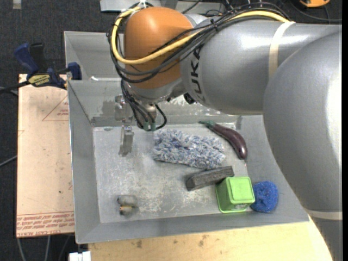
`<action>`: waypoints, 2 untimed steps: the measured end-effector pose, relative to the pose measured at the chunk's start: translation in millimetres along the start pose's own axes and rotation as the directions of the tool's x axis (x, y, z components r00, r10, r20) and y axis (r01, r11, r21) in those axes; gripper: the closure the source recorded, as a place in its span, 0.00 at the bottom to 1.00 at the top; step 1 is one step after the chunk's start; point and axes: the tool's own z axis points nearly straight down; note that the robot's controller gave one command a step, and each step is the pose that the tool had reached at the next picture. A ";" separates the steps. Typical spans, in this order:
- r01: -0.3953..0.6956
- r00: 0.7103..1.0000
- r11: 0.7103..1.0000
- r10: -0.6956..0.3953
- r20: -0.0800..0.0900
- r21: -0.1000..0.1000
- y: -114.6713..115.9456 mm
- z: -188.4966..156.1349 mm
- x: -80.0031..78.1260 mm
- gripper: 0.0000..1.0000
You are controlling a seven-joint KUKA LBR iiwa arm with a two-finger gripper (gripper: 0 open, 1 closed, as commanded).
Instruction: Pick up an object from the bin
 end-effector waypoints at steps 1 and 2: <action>-0.004 1.000 1.000 0.004 0.008 -0.001 -1.3 -5.4 -1.6 0.00; -0.014 1.000 1.000 0.014 0.012 -0.004 -50.5 45.8 0.3 0.00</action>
Offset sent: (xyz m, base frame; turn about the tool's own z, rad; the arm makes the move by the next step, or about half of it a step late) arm -0.0019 -0.0725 -0.0672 0.0215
